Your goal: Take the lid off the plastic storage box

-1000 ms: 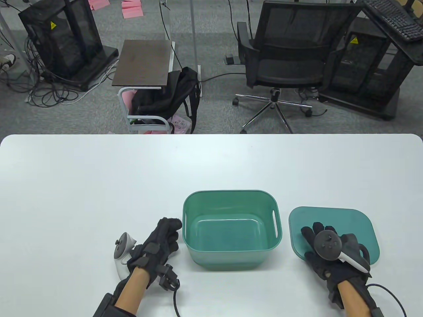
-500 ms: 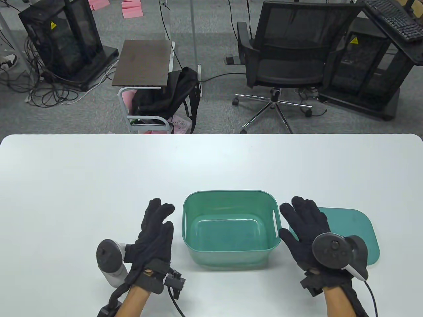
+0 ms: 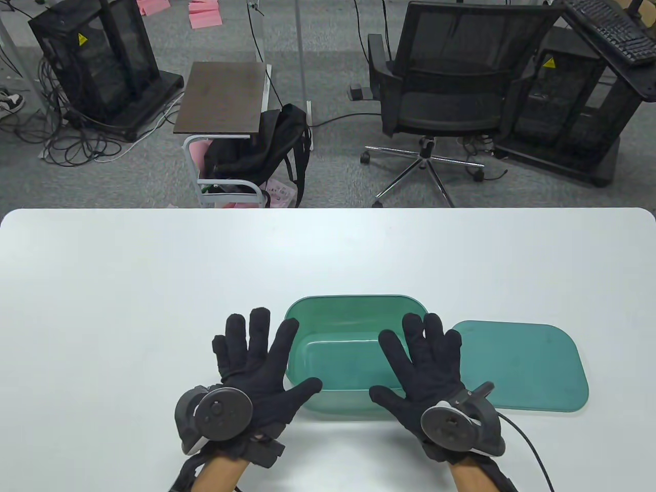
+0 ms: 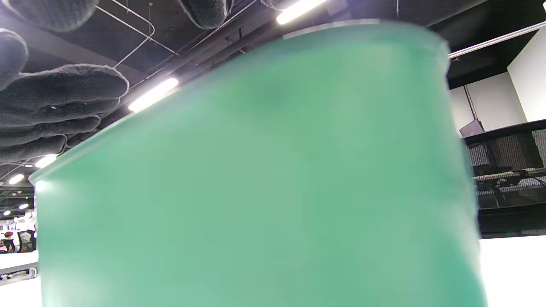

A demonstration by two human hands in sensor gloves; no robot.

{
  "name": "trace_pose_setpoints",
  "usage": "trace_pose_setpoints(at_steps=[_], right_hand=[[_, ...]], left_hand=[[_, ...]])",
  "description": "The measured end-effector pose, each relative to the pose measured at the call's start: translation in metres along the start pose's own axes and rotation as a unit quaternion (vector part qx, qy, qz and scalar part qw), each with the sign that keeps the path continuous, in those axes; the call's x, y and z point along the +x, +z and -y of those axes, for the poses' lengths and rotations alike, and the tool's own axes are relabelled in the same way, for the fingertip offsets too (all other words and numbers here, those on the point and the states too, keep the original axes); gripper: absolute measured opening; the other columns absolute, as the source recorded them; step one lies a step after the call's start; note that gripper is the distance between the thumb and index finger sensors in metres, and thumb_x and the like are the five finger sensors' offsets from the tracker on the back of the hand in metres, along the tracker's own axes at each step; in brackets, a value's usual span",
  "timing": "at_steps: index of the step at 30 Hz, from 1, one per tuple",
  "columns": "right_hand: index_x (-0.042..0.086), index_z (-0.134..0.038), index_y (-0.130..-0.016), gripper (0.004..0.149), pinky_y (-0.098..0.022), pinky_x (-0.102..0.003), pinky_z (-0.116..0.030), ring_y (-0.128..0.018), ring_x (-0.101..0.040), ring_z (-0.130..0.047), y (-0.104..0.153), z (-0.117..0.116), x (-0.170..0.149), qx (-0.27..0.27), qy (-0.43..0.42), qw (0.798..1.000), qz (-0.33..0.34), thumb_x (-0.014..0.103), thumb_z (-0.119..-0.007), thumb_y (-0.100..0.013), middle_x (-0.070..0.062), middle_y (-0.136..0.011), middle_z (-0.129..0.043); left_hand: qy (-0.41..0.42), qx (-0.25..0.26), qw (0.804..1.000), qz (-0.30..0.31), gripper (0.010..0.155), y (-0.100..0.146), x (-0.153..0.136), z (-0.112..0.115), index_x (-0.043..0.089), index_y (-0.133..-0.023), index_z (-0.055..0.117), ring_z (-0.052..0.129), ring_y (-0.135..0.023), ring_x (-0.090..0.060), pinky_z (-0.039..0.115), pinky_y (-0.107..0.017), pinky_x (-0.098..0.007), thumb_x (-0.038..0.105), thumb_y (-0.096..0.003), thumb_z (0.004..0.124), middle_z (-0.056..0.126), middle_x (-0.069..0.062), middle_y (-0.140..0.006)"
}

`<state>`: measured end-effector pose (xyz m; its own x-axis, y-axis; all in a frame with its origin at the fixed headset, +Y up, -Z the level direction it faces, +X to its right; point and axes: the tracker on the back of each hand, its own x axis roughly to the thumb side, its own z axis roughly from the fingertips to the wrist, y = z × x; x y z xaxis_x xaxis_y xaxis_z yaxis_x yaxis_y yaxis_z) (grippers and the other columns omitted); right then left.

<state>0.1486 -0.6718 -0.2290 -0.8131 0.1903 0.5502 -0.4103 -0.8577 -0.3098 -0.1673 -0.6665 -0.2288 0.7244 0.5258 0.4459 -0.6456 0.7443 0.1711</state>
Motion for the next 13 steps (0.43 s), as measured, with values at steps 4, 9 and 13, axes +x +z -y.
trace_pose_setpoints(at_steps=[4,9,13], right_hand=[[0.028,-0.034,-0.117,0.08,-0.068,-0.075,-0.029,-0.107,-0.05,-0.021,0.0,0.0008,-0.0012,0.0,-0.005,1.0,-0.004,0.074,-0.053,-0.053,-0.016,-0.122,-0.023],[0.028,-0.035,-0.116,0.079,-0.068,-0.075,-0.029,-0.107,-0.05,-0.022,0.0007,0.0016,-0.0032,-0.003,-0.008,1.0,-0.008,0.073,-0.053,-0.054,-0.017,-0.122,-0.024],[0.028,-0.036,-0.116,0.079,-0.068,-0.075,-0.03,-0.107,-0.05,-0.023,0.001,0.0024,-0.0051,-0.002,-0.011,1.0,-0.01,0.073,-0.053,-0.054,-0.017,-0.122,-0.025]], left_hand=[[0.017,-0.009,1.0,-0.011,0.093,0.0002,-0.0048,0.0008,0.036,-0.123,0.039,0.0,-0.106,-0.045,0.003,-0.066,-0.067,0.087,-0.0491,0.061,0.011,-0.007,-0.124],[0.014,-0.01,1.0,-0.009,0.092,0.0002,-0.0039,0.0043,0.036,-0.123,0.038,0.001,-0.106,-0.045,0.004,-0.066,-0.067,0.086,-0.0496,0.06,0.011,-0.008,-0.124],[0.019,-0.017,1.0,-0.008,0.092,-0.0002,-0.0035,0.0067,0.034,-0.123,0.04,0.001,-0.106,-0.045,0.004,-0.066,-0.067,0.086,-0.0495,0.059,0.012,-0.008,-0.124]])
